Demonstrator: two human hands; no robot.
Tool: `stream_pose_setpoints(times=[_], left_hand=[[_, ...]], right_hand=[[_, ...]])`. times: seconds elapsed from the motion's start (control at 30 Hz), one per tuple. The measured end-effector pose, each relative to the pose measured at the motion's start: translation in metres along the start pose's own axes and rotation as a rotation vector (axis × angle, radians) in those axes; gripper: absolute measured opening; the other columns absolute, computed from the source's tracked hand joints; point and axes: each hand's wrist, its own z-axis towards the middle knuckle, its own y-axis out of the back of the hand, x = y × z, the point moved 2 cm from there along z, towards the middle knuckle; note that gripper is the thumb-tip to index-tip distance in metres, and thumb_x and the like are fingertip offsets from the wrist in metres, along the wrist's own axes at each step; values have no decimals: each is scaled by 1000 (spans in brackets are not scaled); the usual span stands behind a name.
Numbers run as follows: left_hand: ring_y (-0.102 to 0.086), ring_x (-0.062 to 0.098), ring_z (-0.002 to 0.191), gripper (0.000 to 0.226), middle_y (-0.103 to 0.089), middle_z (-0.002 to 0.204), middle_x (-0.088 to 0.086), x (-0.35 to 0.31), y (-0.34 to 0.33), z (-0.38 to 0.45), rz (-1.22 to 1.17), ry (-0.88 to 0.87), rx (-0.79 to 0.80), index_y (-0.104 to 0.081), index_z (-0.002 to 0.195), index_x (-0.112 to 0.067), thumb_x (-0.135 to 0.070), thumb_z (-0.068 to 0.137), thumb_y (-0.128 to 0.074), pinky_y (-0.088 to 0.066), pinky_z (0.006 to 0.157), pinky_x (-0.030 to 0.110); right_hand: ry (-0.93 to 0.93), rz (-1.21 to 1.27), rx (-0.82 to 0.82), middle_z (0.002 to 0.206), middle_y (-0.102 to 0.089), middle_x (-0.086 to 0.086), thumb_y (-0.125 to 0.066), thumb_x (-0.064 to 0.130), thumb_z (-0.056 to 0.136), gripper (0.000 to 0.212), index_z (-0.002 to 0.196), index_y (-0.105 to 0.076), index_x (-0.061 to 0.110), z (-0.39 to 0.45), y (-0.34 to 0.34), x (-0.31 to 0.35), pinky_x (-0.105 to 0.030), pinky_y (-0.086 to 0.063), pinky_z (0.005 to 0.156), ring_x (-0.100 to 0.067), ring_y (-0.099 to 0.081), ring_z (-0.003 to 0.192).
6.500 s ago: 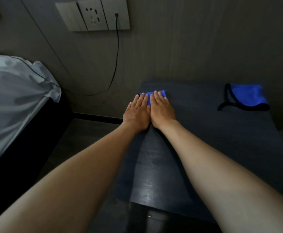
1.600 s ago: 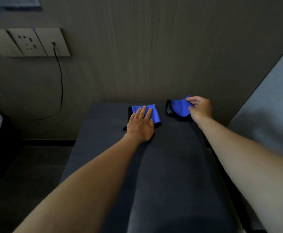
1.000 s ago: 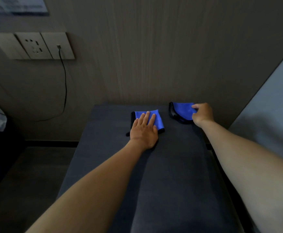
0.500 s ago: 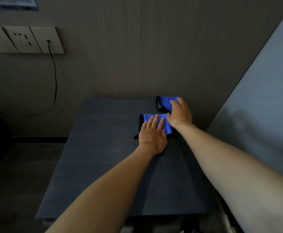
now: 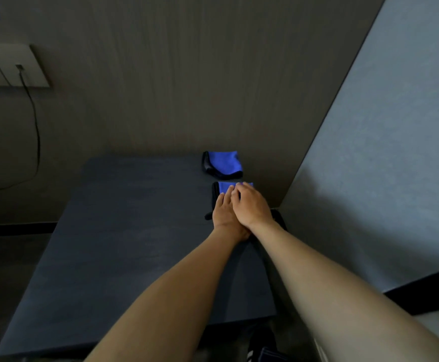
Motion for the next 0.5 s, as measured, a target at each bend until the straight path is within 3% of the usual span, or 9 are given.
stream_pose_setpoints(times=[0.17,0.4,0.5], left_hand=[[17,24,150,94,18,163,9,-14,-10,-4,51,-18,-9,18,154,-14,-54,95,-44,7,123,40],[7,20,152,81,10,165,6,4,-13,-36,-28,-120,-57,7,157,-14,-45,99,-42,-1,124,37],[2,20,153,78,5,165,6,9,-15,-56,-67,-179,-83,3,157,-14,-40,100,-43,-6,124,36]], right_hand=[[-20,-17,196,166,-4,-3,-18,32,108,53,158,-13,14,-12,1,-9,-35,-13,122,-18,-6,153],[-56,144,293,166,10,1,-14,45,106,61,158,2,17,-44,-3,-1,-32,-5,121,-11,1,152],[-4,100,332,165,12,4,-12,45,107,60,158,2,17,-66,-1,-2,-30,0,121,-8,7,151]])
